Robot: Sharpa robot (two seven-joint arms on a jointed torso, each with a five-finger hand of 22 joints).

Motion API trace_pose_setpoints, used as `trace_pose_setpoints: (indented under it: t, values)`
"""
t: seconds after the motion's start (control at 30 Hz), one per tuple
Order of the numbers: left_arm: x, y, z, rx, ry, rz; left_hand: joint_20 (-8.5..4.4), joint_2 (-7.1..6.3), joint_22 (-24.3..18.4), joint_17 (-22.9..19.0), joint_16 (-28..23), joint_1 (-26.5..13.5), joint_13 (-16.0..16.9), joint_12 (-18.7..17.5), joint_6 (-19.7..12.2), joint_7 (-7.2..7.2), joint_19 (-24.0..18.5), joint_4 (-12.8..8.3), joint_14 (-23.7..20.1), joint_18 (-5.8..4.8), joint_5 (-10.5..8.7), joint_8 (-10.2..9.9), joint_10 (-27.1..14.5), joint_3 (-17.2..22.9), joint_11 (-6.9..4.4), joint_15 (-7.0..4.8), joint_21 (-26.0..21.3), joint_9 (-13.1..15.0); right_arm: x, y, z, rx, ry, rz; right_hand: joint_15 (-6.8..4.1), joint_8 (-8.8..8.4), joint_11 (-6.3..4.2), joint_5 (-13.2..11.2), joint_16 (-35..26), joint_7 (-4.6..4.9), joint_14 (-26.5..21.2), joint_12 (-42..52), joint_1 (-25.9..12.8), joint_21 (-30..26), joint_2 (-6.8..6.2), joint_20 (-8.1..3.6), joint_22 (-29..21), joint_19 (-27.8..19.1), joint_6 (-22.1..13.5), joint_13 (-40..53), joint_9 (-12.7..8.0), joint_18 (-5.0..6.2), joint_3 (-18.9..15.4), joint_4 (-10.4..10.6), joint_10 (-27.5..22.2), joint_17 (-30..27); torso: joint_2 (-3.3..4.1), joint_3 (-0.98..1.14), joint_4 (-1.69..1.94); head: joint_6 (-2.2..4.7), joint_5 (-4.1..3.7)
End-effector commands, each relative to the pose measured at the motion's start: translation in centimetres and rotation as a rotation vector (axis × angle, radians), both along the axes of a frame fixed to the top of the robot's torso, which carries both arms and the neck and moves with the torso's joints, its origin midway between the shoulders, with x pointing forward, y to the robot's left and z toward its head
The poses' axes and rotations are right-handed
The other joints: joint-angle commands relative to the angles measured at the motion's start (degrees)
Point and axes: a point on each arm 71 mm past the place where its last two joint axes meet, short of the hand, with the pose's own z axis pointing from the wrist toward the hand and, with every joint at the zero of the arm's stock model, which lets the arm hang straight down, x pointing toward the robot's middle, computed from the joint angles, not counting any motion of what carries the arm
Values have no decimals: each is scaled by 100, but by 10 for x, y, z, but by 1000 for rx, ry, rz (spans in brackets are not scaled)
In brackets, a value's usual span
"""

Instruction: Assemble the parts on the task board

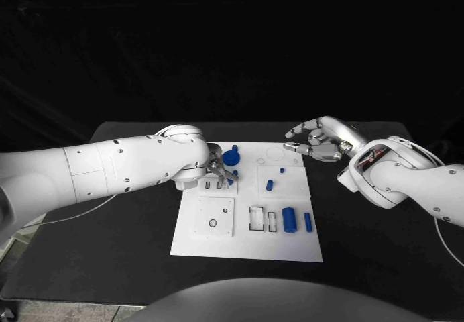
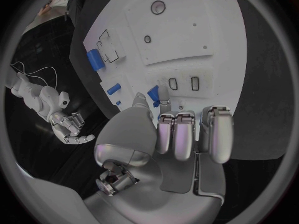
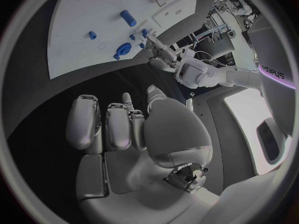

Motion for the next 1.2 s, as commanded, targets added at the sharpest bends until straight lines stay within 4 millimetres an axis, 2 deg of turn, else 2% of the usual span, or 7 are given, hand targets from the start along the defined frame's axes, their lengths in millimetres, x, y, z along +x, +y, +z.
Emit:
trace_pose_setpoints:
  t: [0.03, 0.4, 0.73, 0.97, 1.2]
  values:
    - [0, -2, -2, -5, -2, 0, -43, -25, 665, 1508, 14, -41, 1494, -34, -12, -39, -14, 23, 613, 27, 5, 16, 618, 30, -45, -44, -40, 43, 0, -1, -2, -6, 23, -2, 55, 20, 48, 34, 10, 12, 287, 27, 48, -27, 4, 24, 761, 24, 48, 728, -10, -75, 3, -24, 217, -8, -4, 1, -2, 0, 6]
    - [1, -3, -8, -23, 1, 20, -54, -36, 614, 1508, 14, -24, 1494, -34, -62, -41, -55, 39, 613, 40, 80, -18, 618, 93, -51, -54, -72, 149, 1, -1, -4, -5, 34, -6, 58, 21, 52, 63, 5, 17, 284, 24, 76, -45, 34, 26, 759, 19, 56, 722, -17, -72, 18, -28, 213, -19, -7, -2, 2, 0, -14]
    - [4, -4, -8, -43, -17, 37, -59, -50, 613, 1508, 14, -34, 1494, -34, -61, -42, -57, 59, 613, 40, 117, -26, 618, 115, -54, -58, -78, 204, 1, -2, -4, -5, 43, -10, 58, 21, 53, 68, 4, 18, 284, 24, 81, -53, 41, 26, 757, 16, 56, 723, -19, -70, 22, -29, 214, -22, -12, -3, 5, 0, 3]
    - [5, -3, -8, -48, -14, 44, -62, -79, 598, 1508, 14, -101, 1494, -34, -54, -41, -69, 95, 613, 44, 72, -35, 618, 100, -54, -59, -90, 259, 2, -3, -5, -8, 48, -12, 58, 21, 53, 68, 4, 18, 284, 24, 81, -53, 41, 26, 757, 16, 56, 723, -19, -70, 22, -29, 214, -22, -20, -1, 8, 0, 10]
    - [6, -3, -9, -37, -1, 39, -64, -82, 575, 1508, 14, -65, 1494, -34, -57, -48, -86, 68, 613, 50, 130, -51, 618, 138, -59, -62, -104, 303, 1, -3, -5, -11, 54, -11, 59, 20, 55, 72, 4, 21, 283, 25, 86, -56, 52, 27, 758, 16, 57, 723, -22, -70, 26, -27, 213, -24, -19, -3, 4, 0, 10]
